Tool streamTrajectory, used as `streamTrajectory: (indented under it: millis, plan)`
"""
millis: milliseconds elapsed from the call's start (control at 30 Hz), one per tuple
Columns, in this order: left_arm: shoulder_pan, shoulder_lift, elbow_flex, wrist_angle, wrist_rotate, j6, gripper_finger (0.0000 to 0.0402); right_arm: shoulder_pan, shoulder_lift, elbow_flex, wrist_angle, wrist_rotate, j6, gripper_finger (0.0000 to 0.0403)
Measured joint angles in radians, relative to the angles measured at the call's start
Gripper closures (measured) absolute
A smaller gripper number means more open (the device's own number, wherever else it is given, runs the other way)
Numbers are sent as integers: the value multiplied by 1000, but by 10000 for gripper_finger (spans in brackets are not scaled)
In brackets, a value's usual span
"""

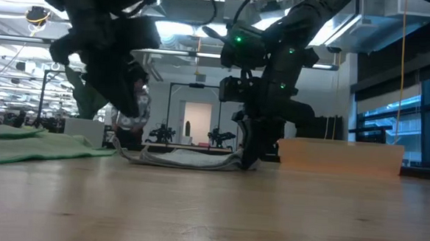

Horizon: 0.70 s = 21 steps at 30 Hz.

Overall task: Roll microfiber towels into tight, uniform cylinder then place into a basket
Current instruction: Roll the gray microfiber towel

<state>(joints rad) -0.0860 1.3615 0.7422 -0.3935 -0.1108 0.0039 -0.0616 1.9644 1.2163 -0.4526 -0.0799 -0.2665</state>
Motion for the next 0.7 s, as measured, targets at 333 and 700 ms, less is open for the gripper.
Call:
streamTrajectory:
  millis: [333, 700]
  plan:
    - [-26, 151, 0, 134, 2, 168, 314, 0, 0, 0, 1, 0, 3, 389]
    - [-22, 264, 0, 200, -15, 216, 318, 0, 0, 0, 11, 0, 4, 389]
